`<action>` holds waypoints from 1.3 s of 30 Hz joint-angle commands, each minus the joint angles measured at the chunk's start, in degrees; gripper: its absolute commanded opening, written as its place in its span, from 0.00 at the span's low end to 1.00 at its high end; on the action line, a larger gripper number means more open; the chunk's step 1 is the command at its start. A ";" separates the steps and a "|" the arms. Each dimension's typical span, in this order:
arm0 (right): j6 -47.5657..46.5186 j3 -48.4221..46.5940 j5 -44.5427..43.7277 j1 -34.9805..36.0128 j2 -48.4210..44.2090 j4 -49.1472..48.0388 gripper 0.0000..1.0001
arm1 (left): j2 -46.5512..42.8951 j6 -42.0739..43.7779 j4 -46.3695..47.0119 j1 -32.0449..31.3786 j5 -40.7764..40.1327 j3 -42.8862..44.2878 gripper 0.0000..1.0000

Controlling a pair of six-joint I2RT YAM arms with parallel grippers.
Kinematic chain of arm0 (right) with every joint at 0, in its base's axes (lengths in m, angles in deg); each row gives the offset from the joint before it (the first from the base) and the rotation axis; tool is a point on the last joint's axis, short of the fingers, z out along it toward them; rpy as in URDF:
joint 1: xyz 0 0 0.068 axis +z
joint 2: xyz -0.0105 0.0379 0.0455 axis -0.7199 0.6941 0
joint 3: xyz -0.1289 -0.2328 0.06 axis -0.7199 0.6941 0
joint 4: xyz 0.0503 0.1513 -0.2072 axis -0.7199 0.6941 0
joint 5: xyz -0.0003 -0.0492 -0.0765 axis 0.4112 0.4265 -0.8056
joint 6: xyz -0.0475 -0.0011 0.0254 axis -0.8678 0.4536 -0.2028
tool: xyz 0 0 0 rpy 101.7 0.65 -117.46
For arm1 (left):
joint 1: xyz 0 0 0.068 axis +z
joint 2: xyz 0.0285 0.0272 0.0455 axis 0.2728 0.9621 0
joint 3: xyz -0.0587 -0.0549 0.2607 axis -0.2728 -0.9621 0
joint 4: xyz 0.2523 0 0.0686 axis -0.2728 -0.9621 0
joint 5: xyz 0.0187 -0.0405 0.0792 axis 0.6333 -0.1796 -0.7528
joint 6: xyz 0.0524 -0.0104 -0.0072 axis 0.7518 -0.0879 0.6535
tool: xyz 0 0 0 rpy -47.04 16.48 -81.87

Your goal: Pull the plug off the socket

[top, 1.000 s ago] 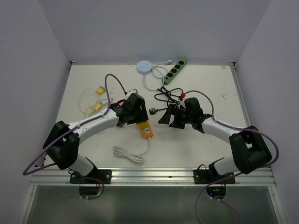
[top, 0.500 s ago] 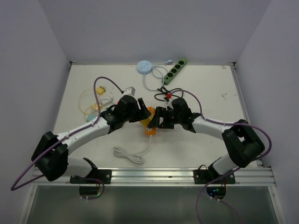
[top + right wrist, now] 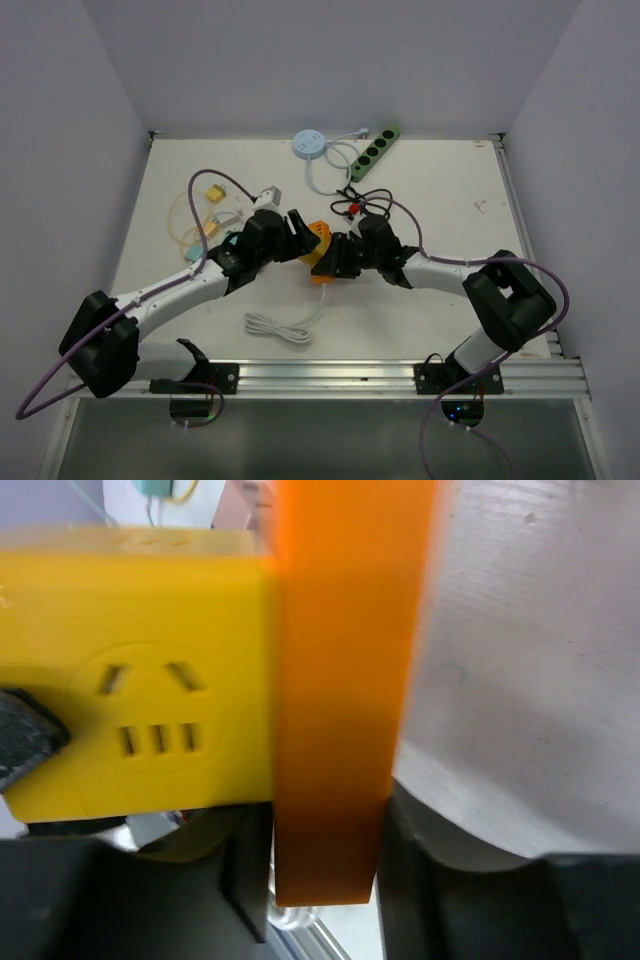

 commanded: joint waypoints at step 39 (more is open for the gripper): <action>-3.04 -0.98 -7.11 -4.71 -3.53 5.67 0.00 | -6.30 6.63 -3.98 13.73 15.40 8.69 0.18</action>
